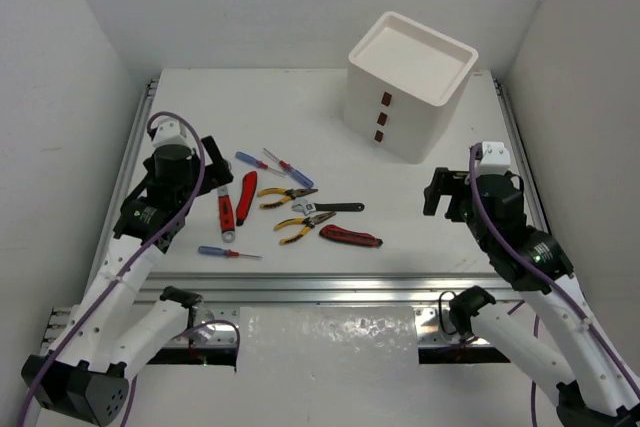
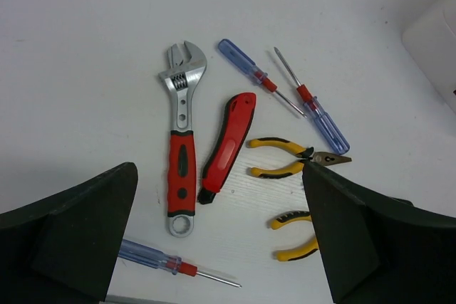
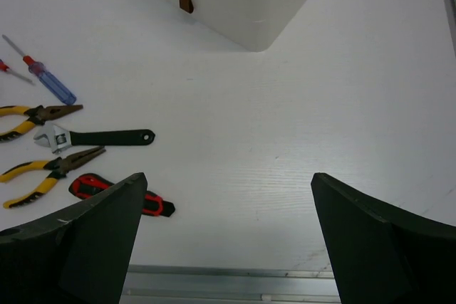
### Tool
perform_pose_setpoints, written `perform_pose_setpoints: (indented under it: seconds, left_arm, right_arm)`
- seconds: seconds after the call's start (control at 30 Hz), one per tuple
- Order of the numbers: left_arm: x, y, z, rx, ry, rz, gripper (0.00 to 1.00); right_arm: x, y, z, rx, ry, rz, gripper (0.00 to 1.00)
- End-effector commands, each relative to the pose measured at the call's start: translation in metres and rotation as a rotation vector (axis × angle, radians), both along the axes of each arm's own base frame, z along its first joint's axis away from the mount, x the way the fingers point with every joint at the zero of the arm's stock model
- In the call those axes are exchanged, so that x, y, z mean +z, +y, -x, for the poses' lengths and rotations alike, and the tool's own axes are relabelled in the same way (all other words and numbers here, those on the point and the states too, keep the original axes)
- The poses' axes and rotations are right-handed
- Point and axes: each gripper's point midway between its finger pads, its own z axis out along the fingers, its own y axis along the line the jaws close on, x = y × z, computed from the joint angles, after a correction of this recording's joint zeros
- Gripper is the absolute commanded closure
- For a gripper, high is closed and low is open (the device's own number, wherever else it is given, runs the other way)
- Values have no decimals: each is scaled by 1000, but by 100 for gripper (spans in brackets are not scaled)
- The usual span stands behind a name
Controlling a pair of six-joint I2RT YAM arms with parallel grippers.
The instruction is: Sort the tools into containers
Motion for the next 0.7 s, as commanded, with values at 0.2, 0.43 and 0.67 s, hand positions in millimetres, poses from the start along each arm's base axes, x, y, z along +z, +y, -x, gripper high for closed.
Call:
perform_pose_setpoints:
  seconds: [0.2, 0.43, 0.67]
  left_arm:
    - [36, -11, -4, -19, -130, 105, 0]
    - [40, -141, -27, -487, -202, 670, 0]
    - [27, -270, -99, -721, -188, 749, 6]
  right_arm:
    - [14, 11, -3, 38, -76, -71, 1]
    - [7, 32, 4, 147, -72, -138, 1]
    - [5, 36, 6, 174, -46, -134, 1]
